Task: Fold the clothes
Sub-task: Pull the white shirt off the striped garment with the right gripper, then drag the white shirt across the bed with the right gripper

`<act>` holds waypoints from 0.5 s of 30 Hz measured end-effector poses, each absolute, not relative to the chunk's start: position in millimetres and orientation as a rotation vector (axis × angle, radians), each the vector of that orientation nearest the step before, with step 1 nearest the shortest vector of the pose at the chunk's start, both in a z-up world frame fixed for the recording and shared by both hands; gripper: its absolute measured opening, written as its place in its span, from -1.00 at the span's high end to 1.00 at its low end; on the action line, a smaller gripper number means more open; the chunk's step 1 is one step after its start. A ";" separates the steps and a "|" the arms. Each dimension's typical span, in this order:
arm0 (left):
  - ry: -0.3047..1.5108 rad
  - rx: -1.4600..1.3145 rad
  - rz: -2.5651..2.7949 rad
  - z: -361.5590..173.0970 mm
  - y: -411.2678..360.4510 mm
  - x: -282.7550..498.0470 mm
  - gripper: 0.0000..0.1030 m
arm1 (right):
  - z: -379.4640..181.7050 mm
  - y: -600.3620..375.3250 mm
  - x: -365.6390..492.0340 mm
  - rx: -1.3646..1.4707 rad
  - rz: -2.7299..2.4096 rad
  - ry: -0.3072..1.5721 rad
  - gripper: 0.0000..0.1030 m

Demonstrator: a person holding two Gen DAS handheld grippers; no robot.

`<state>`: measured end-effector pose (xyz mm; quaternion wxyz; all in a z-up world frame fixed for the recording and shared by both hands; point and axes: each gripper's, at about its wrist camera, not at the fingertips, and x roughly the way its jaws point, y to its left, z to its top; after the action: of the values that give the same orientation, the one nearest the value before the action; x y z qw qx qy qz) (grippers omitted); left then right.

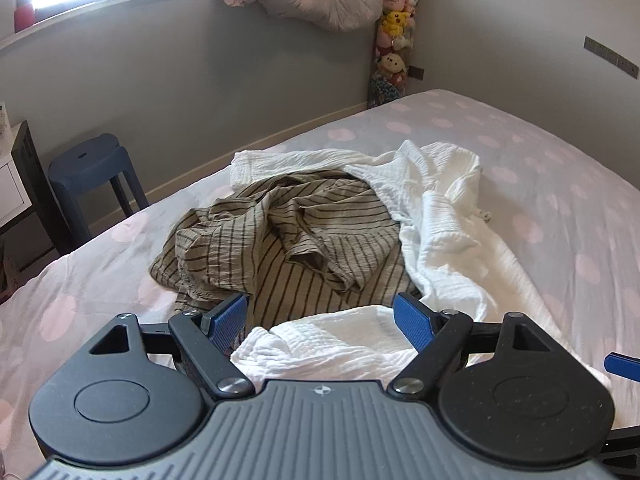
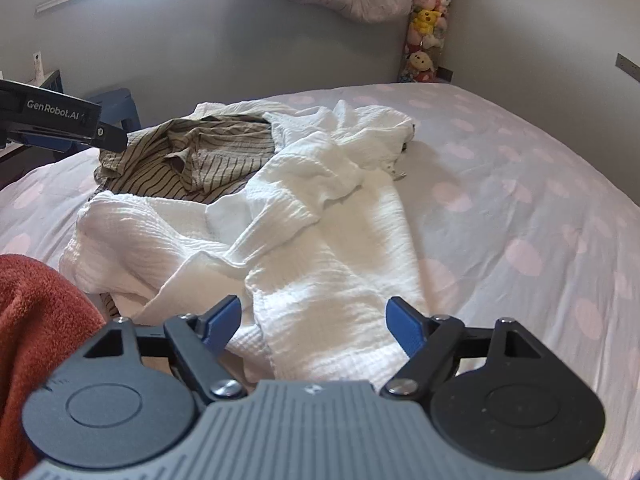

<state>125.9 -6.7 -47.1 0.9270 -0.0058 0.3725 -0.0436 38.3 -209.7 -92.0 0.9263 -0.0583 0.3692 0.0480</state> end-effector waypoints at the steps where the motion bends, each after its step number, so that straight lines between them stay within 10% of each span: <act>1: 0.777 -0.010 -0.082 -50.4 -4.2 130.1 -0.56 | -95.9 -206.4 44.8 -0.120 0.105 0.770 -0.64; 12: 0.903 -0.042 -0.093 -83.4 2.4 161.0 -0.56 | -143.8 -180.8 101.5 -0.211 0.119 0.888 -0.61; 14: 0.919 -0.049 -0.105 -85.8 1.7 164.2 -0.56 | -152.7 -180.0 103.5 -0.267 0.095 0.910 -0.34; 15: 0.924 -0.050 -0.110 -86.5 0.7 165.4 -0.56 | -157.1 -179.7 104.5 -0.294 0.083 0.920 0.22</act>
<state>165.4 0.7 -86.5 0.8934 -0.0242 0.4454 -0.0531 104.5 -179.7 -157.1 0.8847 -0.1414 0.4424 0.0401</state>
